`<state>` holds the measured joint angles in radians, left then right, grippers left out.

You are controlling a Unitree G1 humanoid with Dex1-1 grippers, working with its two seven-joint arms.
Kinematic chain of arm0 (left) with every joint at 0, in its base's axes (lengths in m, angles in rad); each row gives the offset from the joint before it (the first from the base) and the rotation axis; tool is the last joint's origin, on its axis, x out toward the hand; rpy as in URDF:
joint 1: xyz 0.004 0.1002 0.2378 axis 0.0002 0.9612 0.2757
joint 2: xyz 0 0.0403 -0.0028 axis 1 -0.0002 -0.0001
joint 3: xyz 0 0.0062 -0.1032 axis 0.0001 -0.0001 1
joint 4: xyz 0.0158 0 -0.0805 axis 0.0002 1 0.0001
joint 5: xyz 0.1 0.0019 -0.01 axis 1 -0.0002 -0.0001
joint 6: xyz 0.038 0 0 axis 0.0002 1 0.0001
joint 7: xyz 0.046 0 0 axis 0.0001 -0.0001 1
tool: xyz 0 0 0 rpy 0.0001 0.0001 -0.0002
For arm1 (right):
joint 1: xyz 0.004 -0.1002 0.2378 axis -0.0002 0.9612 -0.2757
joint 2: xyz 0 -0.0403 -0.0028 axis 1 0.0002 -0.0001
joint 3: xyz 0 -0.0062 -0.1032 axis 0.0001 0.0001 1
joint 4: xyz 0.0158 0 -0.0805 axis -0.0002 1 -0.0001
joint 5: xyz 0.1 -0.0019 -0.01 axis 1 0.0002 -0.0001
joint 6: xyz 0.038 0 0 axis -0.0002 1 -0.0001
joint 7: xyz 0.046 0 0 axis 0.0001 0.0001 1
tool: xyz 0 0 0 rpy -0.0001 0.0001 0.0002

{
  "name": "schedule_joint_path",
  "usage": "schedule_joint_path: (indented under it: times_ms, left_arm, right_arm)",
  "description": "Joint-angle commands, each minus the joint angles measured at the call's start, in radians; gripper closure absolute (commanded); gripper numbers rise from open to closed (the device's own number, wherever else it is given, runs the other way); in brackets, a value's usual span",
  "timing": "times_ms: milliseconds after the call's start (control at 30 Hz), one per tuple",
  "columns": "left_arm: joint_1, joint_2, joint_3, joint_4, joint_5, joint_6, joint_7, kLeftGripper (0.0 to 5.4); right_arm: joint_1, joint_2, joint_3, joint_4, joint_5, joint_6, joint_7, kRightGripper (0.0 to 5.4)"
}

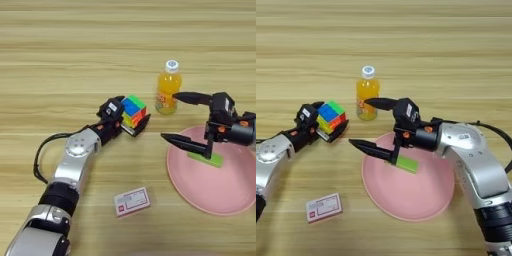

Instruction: Move the objects on the table

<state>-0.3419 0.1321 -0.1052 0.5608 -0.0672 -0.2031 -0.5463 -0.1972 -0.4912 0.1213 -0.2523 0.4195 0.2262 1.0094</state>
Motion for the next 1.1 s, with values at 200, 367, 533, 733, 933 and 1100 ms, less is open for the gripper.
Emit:
schedule_joint_path:
  times_ms: [200, 367, 533, 733, 933, 1100]
  left_arm:
    - [-0.016, 0.004, -0.005, 0.011, 0.016, 0.005, 0.006, 0.30]
    - [-0.019, 0.004, -0.004, 0.016, 0.011, 0.003, -0.003, 0.78]
    - [-0.016, 0.002, -0.004, 0.013, 0.010, 0.002, -0.006, 1.28]
    - [-0.016, 0.001, -0.005, 0.014, 0.012, 0.000, -0.005, 1.90]
    - [-0.014, 0.001, -0.005, 0.012, 0.012, -0.002, -0.005, 2.13]
    - [-0.014, 0.003, -0.005, 0.011, 0.012, -0.004, -0.005, 2.13]
  right_arm:
    - [0.003, 0.003, -0.003, -0.018, 0.011, 0.005, -0.011, 0.00]
    - [0.001, 0.005, -0.002, -0.015, 0.011, 0.002, -0.015, 0.00]
    - [0.003, 0.004, -0.002, -0.016, 0.012, 0.002, -0.018, 0.00]
    - [0.003, 0.003, -0.003, -0.017, 0.013, 0.002, -0.017, 0.00]
    - [0.003, 0.002, -0.005, -0.021, 0.017, 0.003, -0.018, 0.00]
    - [0.001, 0.003, -0.002, -0.019, 0.018, 0.001, -0.020, 0.00]
